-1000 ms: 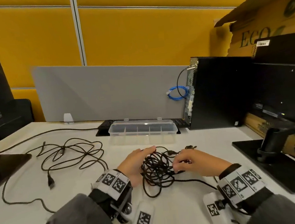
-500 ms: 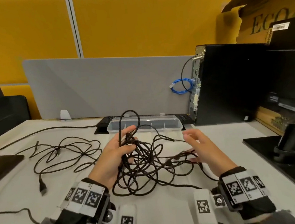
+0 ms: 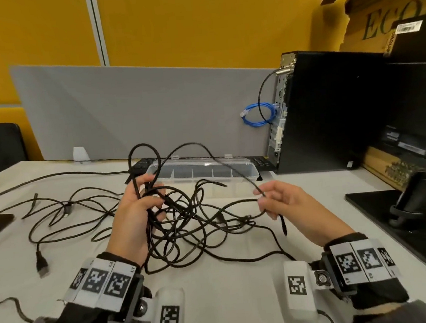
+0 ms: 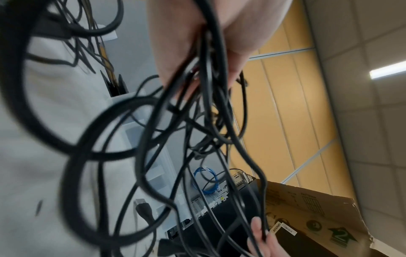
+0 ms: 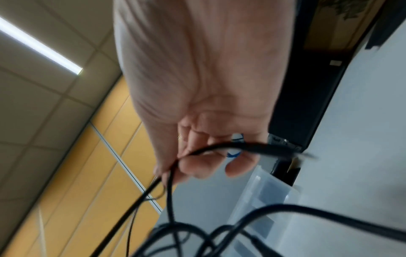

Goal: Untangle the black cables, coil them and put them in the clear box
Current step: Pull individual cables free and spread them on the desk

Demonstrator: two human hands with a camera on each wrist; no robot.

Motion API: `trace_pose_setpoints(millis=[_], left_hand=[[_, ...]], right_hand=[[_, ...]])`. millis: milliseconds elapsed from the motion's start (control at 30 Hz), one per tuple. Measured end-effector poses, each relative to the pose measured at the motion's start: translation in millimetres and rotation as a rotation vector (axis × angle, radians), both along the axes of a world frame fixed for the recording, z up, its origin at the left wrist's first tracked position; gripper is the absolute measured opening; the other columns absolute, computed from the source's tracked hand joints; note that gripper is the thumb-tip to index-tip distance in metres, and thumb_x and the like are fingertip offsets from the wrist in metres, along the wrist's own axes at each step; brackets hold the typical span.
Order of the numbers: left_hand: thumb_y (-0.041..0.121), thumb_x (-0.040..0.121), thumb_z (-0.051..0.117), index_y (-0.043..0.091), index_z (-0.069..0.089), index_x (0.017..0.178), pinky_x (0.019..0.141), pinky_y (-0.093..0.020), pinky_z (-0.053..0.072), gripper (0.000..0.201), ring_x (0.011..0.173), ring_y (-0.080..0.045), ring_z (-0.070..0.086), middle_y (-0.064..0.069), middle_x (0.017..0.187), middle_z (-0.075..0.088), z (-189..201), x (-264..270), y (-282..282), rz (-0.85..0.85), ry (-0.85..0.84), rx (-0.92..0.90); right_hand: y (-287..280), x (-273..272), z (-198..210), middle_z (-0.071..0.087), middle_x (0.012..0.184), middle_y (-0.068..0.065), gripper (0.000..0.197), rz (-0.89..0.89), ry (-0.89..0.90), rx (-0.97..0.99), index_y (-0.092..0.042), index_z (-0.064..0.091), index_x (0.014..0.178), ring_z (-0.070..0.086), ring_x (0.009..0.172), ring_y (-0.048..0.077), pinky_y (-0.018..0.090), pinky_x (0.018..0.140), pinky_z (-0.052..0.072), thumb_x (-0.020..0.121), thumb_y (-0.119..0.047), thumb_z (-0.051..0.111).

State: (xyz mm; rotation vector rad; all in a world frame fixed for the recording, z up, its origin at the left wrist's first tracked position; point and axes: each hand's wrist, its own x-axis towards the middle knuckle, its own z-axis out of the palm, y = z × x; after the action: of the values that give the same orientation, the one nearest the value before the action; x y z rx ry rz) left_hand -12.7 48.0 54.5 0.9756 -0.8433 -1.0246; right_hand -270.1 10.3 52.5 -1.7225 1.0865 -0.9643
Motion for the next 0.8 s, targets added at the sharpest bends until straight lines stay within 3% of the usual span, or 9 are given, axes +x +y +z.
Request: trace_pose_setpoints(millis=[133,267,367,433,500,600,667,733,800], left_hand=[[-0.007,0.086,0.045,0.022,0.053,0.106,0.066,-0.03,0.048,0.037,0.079,-0.015,0.051,-0.006,0.096,0.053,-5,0,-6,0.102,-0.158,0.148],[-0.003,0.082,0.05,0.021,0.041,0.124,0.095,-0.044,0.045,0.05,0.096,-0.023,0.05,-0.008,0.107,0.047,-3,6,-5,0.064,-0.166,0.247],[0.018,0.083,0.061,0.022,0.03,0.136,0.101,-0.041,0.031,0.062,0.123,-0.025,0.036,-0.008,0.134,0.034,1,15,-4,0.146,-0.536,0.332],[0.032,0.082,0.067,0.023,0.023,0.142,0.104,-0.039,0.029,0.075,0.131,-0.023,0.029,-0.006,0.143,0.021,6,16,-2,0.249,-0.688,0.267],[0.033,0.078,0.07,0.026,0.015,0.145,0.1,-0.033,0.032,0.086,0.129,-0.018,0.03,-0.005,0.144,0.017,11,12,-1,0.335,-0.648,0.085],[0.033,0.076,0.072,0.035,0.005,0.146,0.1,-0.036,0.035,0.098,0.126,-0.015,0.033,0.001,0.148,0.019,10,6,-3,0.234,-0.699,0.003],[0.035,0.078,0.07,0.042,0.019,0.142,0.093,-0.031,0.039,0.082,0.112,-0.014,0.044,0.008,0.133,0.041,5,11,-5,0.138,-0.849,0.031],[0.037,0.083,0.063,0.046,0.048,0.118,0.078,-0.026,0.041,0.039,0.089,-0.014,0.05,0.009,0.11,0.056,2,18,-6,0.081,-0.976,0.018],[0.042,0.086,0.058,0.044,0.059,0.094,0.086,-0.035,0.041,0.008,0.093,-0.016,0.048,0.007,0.107,0.052,-2,23,-8,0.104,-1.091,0.07]], right_hand=[[1,6,2,0.067,0.078,-0.001,0.015,0.015,-0.245,-0.041,-0.012,0.061,0.102,0.049,0.06,0.006,0.019,0.062,0.046,0.092,-0.009,0.051],[2,13,1,0.07,0.084,0.002,0.016,0.0,-0.324,-0.048,-0.012,0.061,0.101,0.045,0.056,0.007,0.019,0.057,0.043,0.093,-0.007,0.048],[3,14,3,0.072,0.087,0.004,0.016,-0.011,-0.32,-0.046,-0.014,0.059,0.102,0.047,0.056,0.007,0.02,0.059,0.046,0.096,-0.012,0.044],[4,14,5,0.072,0.087,0.006,0.017,-0.018,-0.324,-0.047,-0.014,0.056,0.103,0.049,0.056,0.008,0.02,0.062,0.048,0.098,-0.017,0.041],[5,15,7,0.072,0.086,0.009,0.016,-0.007,-0.34,-0.04,-0.014,0.053,0.104,0.049,0.057,0.01,0.023,0.064,0.049,0.098,-0.019,0.039],[8,16,9,0.072,0.086,0.009,0.015,0.037,-0.328,-0.019,-0.018,0.049,0.103,0.051,0.06,0.011,0.025,0.066,0.049,0.099,-0.024,0.036],[9,16,10,0.072,0.086,0.007,0.014,0.061,-0.31,-0.014,-0.02,0.048,0.102,0.056,0.066,0.011,0.026,0.068,0.049,0.099,-0.026,0.035],[7,14,9,0.073,0.091,0.003,0.015,0.026,-0.285,-0.053,-0.02,0.048,0.102,0.063,0.08,0.008,0.025,0.075,0.047,0.1,-0.026,0.034],[3,9,10,0.073,0.099,0.0,0.015,-0.059,-0.289,-0.123,-0.02,0.048,0.1,0.064,0.096,0.008,0.027,0.083,0.044,0.1,-0.025,0.034]])
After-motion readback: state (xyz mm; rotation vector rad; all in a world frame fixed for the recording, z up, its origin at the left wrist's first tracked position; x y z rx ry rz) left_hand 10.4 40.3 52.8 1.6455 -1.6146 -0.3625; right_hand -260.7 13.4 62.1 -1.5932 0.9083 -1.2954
